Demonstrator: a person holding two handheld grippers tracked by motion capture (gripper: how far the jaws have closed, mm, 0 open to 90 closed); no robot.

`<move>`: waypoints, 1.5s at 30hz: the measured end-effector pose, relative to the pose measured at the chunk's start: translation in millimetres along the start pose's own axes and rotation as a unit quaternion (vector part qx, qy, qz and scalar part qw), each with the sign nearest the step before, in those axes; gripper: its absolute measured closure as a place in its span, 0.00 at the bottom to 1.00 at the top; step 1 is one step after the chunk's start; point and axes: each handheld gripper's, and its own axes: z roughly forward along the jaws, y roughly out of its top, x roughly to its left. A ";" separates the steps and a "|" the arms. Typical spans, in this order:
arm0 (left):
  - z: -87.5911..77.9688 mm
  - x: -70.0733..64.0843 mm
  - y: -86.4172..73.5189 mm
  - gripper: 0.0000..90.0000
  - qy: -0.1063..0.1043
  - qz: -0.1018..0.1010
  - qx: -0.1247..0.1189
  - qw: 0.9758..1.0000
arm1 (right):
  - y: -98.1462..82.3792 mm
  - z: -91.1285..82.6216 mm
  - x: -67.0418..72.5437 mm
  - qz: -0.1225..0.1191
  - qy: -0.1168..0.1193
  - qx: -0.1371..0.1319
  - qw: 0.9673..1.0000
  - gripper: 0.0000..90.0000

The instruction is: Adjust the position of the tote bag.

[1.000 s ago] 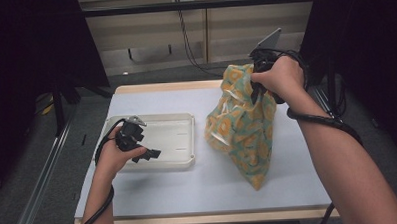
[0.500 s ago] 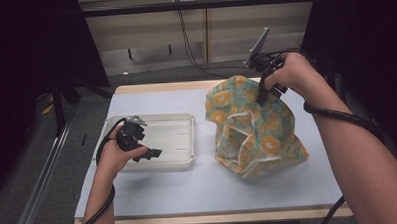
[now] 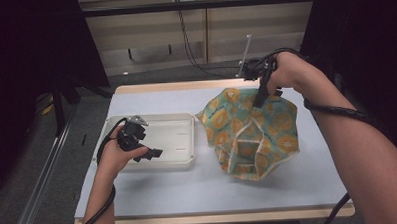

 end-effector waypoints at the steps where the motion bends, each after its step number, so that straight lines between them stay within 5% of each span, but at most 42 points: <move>1: -0.1 0.0 0.1 0.04 0.000 0.001 0.000 1.000 | 0.0 0.0 0.0 0.000 0.000 0.000 1.000 1.00; 2: 0.3 -0.3 0.1 0.04 -0.002 -0.001 -0.001 1.000 | 2.1 -1.3 0.2 -0.035 -0.001 -0.007 0.999 1.00; 6: 1.4 -0.7 -0.2 0.04 -0.002 -0.003 0.000 1.000 | 2.4 -1.7 -2.1 -0.068 -0.003 -0.009 0.998 1.00; 9: 1.4 -1.0 -0.1 0.04 -0.002 -0.002 0.000 1.000 | 1.5 -1.6 -3.2 -0.044 -0.002 -0.012 0.999 1.00; 10: 1.3 -0.8 0.0 0.04 -0.002 0.001 0.001 1.000 | 1.3 -0.1 -3.1 -0.002 -0.006 -0.007 1.000 0.96; 13: 2.0 -1.3 0.0 0.04 -0.001 0.003 0.005 1.000 | 1.5 4.3 -2.0 0.019 -0.018 -0.002 1.000 0.87; 14: 2.3 -1.6 0.1 0.04 -0.002 0.003 0.006 1.000 | 2.2 7.7 -1.8 0.042 -0.018 0.009 0.999 0.82; 15: 2.6 -2.1 0.3 0.04 -0.002 0.004 0.004 1.000 | 1.6 13.5 -2.0 0.066 -0.012 0.008 0.998 0.88; 17: 2.3 -2.1 0.5 0.04 -0.003 0.004 0.006 1.000 | 1.4 15.8 -2.3 0.070 -0.011 -0.001 0.998 0.86; 19: 2.8 -2.2 0.6 0.04 -0.004 0.003 0.005 1.000 | -0.1 15.7 -3.0 0.117 0.006 -0.018 0.993 0.79; 22: 3.3 -1.8 0.3 0.04 -0.003 0.005 0.009 1.000 | -1.2 17.2 -2.4 0.108 0.000 -0.020 0.994 0.84; 23: 3.4 -1.7 0.3 0.04 -0.003 0.005 0.010 1.000 | -1.2 19.4 -0.6 0.087 0.003 -0.019 0.996 0.96; 24: 3.4 -1.7 0.3 0.04 -0.002 0.005 0.010 1.000 | -1.2 19.4 -0.6 0.087 0.003 -0.019 0.996 0.96; 30: 3.1 -2.2 0.5 0.04 0.000 0.005 0.009 1.000 | -4.4 17.0 1.2 -0.006 0.020 -0.021 1.000 1.00; 33: 3.7 -2.3 0.8 0.04 0.000 0.006 0.009 1.000 | -4.9 11.1 -1.0 -0.043 0.019 -0.029 0.998 1.00; 38: 3.7 -2.9 1.2 0.04 -0.001 0.008 0.008 1.000 | -4.7 10.9 -4.4 -0.056 0.025 -0.035 0.997 1.00; 45: 3.9 -3.3 1.3 0.04 -0.001 0.007 0.007 1.000 | -9.2 10.3 -8.3 -0.107 0.023 -0.043 0.993 1.00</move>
